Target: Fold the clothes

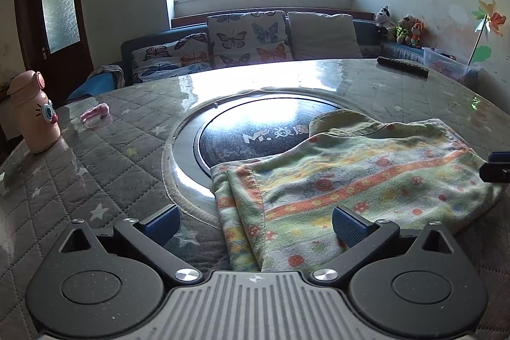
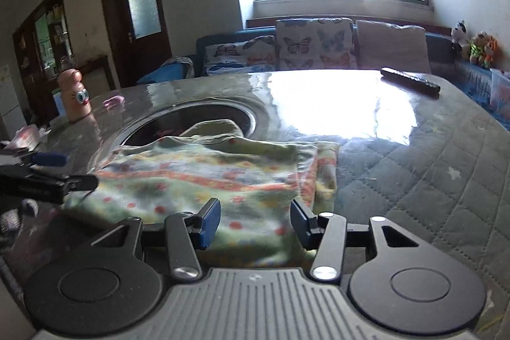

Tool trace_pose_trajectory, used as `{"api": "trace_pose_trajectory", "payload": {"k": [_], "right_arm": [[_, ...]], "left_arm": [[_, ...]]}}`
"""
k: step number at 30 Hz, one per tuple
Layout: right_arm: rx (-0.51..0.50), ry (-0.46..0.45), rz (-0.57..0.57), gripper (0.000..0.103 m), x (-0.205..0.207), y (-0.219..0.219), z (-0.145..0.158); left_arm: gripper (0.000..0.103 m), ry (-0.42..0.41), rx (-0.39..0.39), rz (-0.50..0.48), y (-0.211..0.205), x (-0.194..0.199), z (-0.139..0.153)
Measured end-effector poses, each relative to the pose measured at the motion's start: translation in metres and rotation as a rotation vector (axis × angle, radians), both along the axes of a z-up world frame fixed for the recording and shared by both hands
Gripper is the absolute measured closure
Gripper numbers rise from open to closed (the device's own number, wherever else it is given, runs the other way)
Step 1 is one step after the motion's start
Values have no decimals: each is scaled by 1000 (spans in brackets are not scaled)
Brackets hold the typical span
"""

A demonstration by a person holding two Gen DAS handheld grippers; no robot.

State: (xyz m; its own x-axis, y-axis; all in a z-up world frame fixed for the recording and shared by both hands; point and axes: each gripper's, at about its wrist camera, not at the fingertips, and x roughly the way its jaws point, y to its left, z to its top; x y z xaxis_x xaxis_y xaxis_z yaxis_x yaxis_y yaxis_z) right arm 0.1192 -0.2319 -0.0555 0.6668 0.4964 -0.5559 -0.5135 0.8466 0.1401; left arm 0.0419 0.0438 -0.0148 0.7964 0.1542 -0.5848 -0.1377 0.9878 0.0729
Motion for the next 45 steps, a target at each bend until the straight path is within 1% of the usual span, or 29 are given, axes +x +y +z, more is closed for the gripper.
{"api": "trace_pose_trajectory", "payload": {"k": [3, 6, 8, 14, 16, 21, 25, 30, 35, 39, 43, 45], "right_arm": [[-20, 33, -30, 54, 10, -3, -10], [-12, 28, -19, 54, 11, -2, -4], [-16, 1, 0, 54, 13, 3, 3], [-12, 2, 84, 54, 27, 38, 6], [-31, -5, 138, 54, 30, 58, 5], [-90, -16, 206, 54, 35, 91, -2], [-124, -33, 216, 54, 35, 99, -1], [-123, -42, 199, 54, 48, 105, 6], [-133, 13, 174, 54, 69, 112, -6], [-134, -3, 177, 54, 71, 112, -3], [-136, 20, 175, 54, 79, 113, -6], [-133, 27, 170, 54, 82, 113, -7]], "left_arm": [[0, 4, 2, 6, 1, 0, -1], [0, 8, 4, 14, 4, 1, -1], [0, 9, 1, 20, 5, 2, -1], [0, 16, -2, 24, 6, 3, -2], [0, 15, -3, 27, 7, 3, -2], [0, 12, -8, 33, 11, 3, -1], [0, 9, -14, 37, 14, 2, -1], [0, 6, -24, 49, 17, 3, -1], [0, 8, -38, 48, 19, 2, 1], [0, 11, -66, 39, 23, 0, 3], [2, 14, -93, 21, 24, -2, 4], [3, 18, -93, 18, 24, -3, 3]]}}
